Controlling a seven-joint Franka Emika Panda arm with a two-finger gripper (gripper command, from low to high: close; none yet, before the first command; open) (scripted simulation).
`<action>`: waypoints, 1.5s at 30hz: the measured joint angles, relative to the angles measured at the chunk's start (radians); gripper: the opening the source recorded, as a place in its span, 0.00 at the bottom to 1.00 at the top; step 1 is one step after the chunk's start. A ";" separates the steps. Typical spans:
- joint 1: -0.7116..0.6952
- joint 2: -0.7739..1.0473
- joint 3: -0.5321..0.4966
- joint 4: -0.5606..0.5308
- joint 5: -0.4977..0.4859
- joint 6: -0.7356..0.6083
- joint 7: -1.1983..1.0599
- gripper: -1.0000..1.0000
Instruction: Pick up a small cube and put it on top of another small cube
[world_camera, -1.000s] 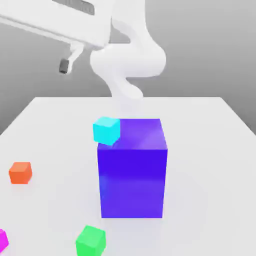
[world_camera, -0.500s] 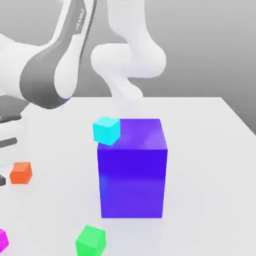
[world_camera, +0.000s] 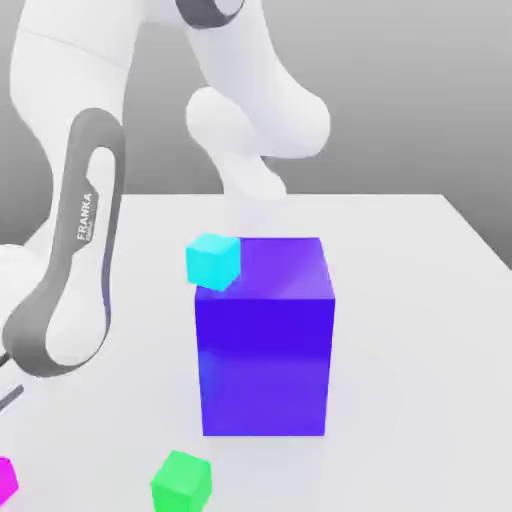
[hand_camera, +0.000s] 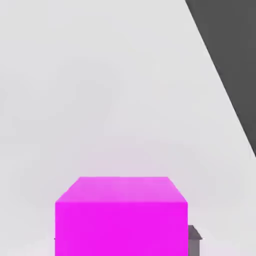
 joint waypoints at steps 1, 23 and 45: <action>0.001 -0.012 -0.002 -0.003 -0.004 -0.008 0.003 0.00; 0.089 -0.695 0.099 -0.134 0.036 -0.296 -0.386 0.00; 0.200 -0.514 0.210 -0.329 -0.203 -0.134 -0.705 0.00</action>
